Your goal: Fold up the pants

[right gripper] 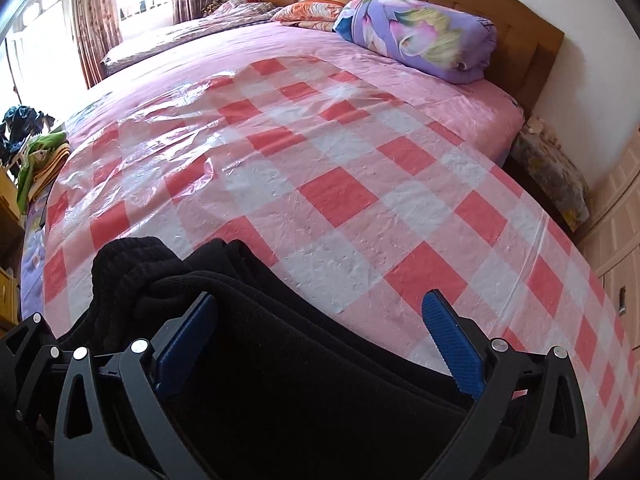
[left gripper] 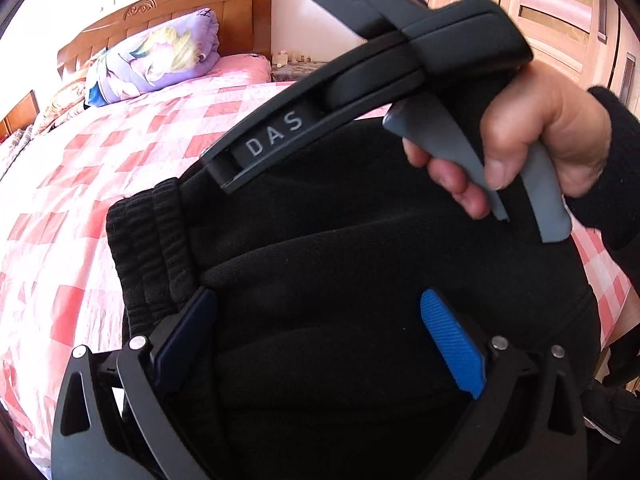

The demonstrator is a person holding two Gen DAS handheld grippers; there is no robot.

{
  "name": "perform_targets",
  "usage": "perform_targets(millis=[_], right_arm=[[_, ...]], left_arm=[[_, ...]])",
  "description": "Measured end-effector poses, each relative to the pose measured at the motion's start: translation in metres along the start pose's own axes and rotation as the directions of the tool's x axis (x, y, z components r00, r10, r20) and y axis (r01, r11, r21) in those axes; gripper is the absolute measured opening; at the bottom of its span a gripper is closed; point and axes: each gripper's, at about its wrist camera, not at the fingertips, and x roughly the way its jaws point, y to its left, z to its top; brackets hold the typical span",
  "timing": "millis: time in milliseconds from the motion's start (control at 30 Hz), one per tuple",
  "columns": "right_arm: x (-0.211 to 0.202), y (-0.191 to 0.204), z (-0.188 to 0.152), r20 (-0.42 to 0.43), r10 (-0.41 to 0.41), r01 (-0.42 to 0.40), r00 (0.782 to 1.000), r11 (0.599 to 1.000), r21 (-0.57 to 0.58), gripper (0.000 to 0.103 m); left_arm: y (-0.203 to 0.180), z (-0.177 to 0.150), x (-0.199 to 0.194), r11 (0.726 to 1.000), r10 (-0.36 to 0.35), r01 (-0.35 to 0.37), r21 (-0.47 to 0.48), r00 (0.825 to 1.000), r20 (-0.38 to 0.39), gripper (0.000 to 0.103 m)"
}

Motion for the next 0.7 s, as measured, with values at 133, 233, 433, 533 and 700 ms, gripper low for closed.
perform_targets(millis=[133,233,433,533,700], right_arm=[[0.0,0.003,0.005,0.015,-0.019,0.019,1.0,1.0,0.015,0.098],[-0.031,-0.012,0.008,0.108,0.025,-0.033,0.994,0.996,0.078,0.098],[-0.117,-0.058,-0.033,0.297,0.142,-0.222,0.944,0.941,0.255,0.098],[-0.091,-0.039,-0.047,0.147,0.185,-0.212,0.972,0.956,0.201,0.098],[-0.026,-0.024,-0.044,-0.04,0.198,-0.185,0.979,0.96,0.212,0.099]], left_arm=[[-0.004,0.001,-0.004,1.0,0.0,0.0,0.0,1.0,0.009,0.102],[-0.009,0.0,-0.01,1.0,-0.006,0.006,-0.001,1.0,0.013,0.102],[-0.006,0.003,-0.007,1.0,-0.003,0.003,-0.005,1.0,0.02,0.102],[-0.005,0.003,-0.008,1.0,0.001,0.0,-0.012,0.999,0.043,0.102],[-0.006,0.003,-0.008,1.0,0.009,-0.009,-0.02,0.999,0.037,0.102]])
